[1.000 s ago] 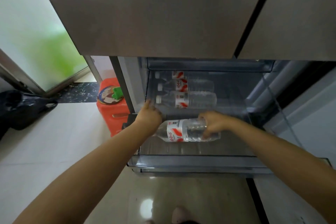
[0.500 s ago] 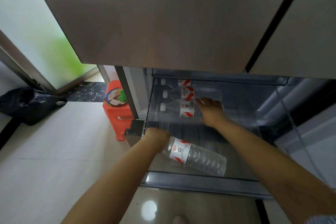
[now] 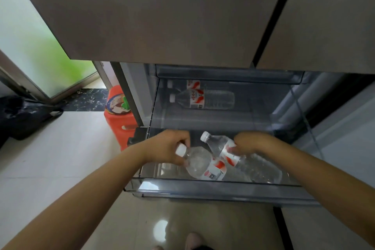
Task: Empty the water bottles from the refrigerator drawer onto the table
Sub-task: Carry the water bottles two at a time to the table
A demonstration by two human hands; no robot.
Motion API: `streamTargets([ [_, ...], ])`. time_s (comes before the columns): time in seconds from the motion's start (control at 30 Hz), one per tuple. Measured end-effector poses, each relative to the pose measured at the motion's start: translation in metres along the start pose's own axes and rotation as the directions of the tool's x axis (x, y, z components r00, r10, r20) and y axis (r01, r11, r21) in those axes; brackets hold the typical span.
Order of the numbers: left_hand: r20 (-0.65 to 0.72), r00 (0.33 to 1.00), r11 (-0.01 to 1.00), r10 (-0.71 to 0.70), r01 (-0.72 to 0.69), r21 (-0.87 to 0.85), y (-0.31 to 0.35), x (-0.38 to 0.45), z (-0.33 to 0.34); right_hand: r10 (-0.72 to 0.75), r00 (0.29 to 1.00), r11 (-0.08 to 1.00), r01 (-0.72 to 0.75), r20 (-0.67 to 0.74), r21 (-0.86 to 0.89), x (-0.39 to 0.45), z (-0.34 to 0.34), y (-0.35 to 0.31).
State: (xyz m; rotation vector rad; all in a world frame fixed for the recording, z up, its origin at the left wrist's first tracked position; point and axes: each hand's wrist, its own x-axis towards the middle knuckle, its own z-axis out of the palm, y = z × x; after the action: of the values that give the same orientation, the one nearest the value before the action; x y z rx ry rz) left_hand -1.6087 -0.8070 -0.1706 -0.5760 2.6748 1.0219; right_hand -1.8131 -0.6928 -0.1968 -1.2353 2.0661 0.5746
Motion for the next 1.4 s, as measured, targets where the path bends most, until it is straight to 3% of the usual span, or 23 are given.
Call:
streamTargets([
  [0.1,-0.103,0.993,0.998,0.051,-0.055,-0.043,0.018,-0.013,-0.005,-0.111,0.960,0.987,0.136,-0.256,0.081,0.010,-0.001,-0.018],
  [0.27,-0.319,0.948,1.000,0.006,-0.015,-0.023,0.036,-0.035,-0.015,-0.143,0.917,0.985,0.168,-0.373,0.036,0.024,0.006,-0.037],
  [0.37,-0.410,0.909,0.995,-0.073,0.092,0.026,0.039,-0.046,-0.021,-0.130,0.886,0.979,0.186,-0.444,0.086,0.018,0.003,-0.041],
  [0.5,-0.557,0.806,0.975,-0.201,0.221,-0.033,0.034,-0.061,-0.033,-0.152,0.855,0.975,0.211,-0.496,0.064,-0.014,-0.012,-0.042],
  [0.7,-0.736,0.617,0.954,-0.280,0.264,-0.141,0.051,-0.094,-0.053,-0.252,0.767,0.967,0.226,-0.591,-0.120,-0.110,-0.042,-0.062],
  [0.8,-0.825,0.493,0.954,-0.277,0.246,-0.173,0.064,-0.126,-0.062,-0.267,0.672,0.952,0.296,-0.691,-0.080,-0.156,-0.046,-0.086],
  [0.97,-0.915,0.316,0.945,-0.252,0.283,-0.162,0.088,-0.212,-0.060,-0.353,0.403,0.896,0.407,-0.844,-0.180,-0.232,-0.050,-0.153],
  [1.03,-0.924,0.277,0.931,-0.262,0.324,-0.167,0.093,-0.255,-0.052,-0.417,0.350,0.858,0.455,-0.839,-0.237,-0.262,-0.052,-0.187],
  [1.23,-0.886,0.186,0.793,-0.424,0.550,-0.264,0.071,-0.394,-0.001,-0.663,0.431,0.707,0.629,-0.612,-0.324,-0.328,-0.016,-0.297],
  [1.4,-0.781,0.074,0.632,-0.621,0.636,-0.442,0.034,-0.511,0.054,-0.852,0.415,0.515,0.777,-0.320,-0.362,-0.350,0.048,-0.402],
])
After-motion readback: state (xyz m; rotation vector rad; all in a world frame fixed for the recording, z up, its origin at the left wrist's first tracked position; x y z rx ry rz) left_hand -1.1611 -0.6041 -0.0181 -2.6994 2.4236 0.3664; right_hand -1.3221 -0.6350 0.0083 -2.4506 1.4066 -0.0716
